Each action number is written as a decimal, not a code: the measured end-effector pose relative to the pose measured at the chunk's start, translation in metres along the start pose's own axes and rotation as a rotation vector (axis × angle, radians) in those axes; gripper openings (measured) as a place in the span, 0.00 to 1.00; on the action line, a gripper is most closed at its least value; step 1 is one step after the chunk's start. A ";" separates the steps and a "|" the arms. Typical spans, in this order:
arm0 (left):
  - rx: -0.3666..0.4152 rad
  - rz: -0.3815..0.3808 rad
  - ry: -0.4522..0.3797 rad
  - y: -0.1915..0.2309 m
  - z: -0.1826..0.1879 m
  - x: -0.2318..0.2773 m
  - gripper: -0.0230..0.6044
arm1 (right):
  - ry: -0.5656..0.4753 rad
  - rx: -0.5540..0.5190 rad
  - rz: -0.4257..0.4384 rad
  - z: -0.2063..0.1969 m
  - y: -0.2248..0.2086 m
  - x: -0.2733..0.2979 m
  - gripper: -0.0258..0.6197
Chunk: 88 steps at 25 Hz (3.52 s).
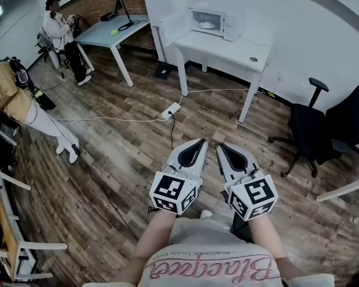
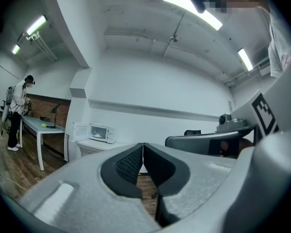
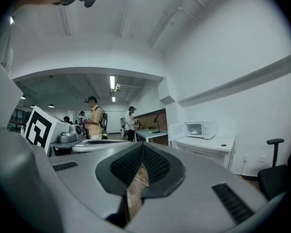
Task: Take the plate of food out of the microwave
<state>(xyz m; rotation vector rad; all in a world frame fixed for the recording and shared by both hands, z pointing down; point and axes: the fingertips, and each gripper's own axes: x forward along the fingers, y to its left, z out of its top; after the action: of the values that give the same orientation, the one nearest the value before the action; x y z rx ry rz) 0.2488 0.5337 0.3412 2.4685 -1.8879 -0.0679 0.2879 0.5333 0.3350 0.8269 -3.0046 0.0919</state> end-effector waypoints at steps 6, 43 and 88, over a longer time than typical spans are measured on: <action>-0.038 -0.035 -0.001 -0.002 0.005 0.031 0.05 | -0.021 -0.038 0.016 0.005 -0.025 0.009 0.06; 0.016 -0.008 0.009 0.078 0.003 0.135 0.05 | 0.004 -0.030 -0.011 0.002 -0.109 0.105 0.06; -0.013 -0.160 -0.005 0.292 0.013 0.282 0.05 | 0.040 -0.078 -0.132 0.022 -0.179 0.365 0.06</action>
<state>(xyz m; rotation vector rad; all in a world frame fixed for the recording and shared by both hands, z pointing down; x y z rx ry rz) 0.0401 0.1848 0.3401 2.6079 -1.6821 -0.0907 0.0658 0.1919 0.3358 0.9994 -2.8859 -0.0115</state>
